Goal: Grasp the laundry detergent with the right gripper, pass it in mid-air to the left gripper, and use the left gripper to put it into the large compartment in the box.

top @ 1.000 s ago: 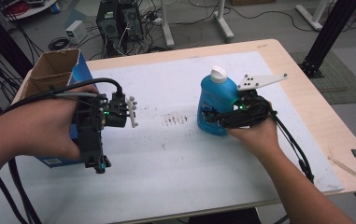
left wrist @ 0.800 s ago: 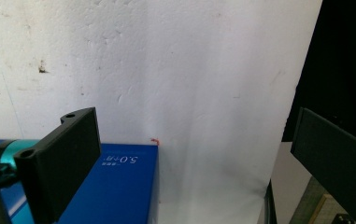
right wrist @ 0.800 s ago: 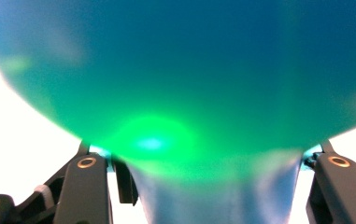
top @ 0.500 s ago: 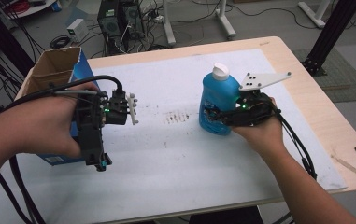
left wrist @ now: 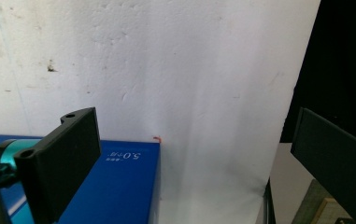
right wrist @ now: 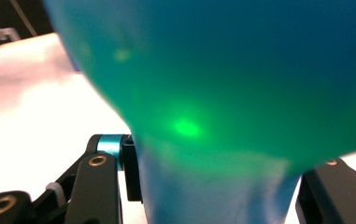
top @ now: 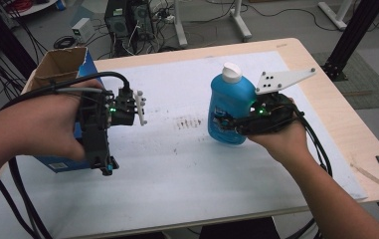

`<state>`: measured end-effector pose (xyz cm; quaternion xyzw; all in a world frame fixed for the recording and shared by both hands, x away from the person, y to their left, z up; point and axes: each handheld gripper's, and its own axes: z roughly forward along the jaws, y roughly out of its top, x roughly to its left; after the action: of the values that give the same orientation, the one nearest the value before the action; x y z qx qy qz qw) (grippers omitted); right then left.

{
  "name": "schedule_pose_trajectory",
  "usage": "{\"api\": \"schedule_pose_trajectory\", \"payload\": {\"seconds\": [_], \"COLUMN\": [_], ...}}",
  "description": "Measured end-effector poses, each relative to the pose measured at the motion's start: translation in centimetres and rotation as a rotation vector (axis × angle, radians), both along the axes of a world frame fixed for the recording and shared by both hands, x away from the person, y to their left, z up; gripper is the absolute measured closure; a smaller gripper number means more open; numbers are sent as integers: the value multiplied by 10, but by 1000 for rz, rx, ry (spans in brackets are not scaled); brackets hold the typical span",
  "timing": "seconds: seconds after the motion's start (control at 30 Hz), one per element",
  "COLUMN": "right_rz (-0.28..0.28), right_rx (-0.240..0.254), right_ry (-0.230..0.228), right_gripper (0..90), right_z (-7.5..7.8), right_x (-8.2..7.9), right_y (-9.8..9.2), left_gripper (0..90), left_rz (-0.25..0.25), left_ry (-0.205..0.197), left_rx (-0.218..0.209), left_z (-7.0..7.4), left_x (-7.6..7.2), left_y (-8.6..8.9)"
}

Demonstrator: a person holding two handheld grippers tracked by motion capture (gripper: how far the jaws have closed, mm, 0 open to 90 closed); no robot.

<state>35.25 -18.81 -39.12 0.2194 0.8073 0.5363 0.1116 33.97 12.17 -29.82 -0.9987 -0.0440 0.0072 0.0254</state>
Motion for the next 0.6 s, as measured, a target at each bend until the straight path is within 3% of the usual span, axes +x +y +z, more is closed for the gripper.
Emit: {"api": "schedule_pose_trajectory", "payload": {"seconds": [0.23, 0.6], "right_rz": [90, 195], "right_rx": [-24, -33], "right_ry": [2, 21], "right_gripper": [458, 458], "right_z": [10, 7], "right_x": [-8, -17], "right_y": [16, 37], "left_gripper": [16, 17], "left_rz": [-7, -26], "left_ry": [-13, -10], "left_rx": [-6, -40], "left_z": [13, 35], "left_x": [0, -1], "left_y": [-4, -14]}}
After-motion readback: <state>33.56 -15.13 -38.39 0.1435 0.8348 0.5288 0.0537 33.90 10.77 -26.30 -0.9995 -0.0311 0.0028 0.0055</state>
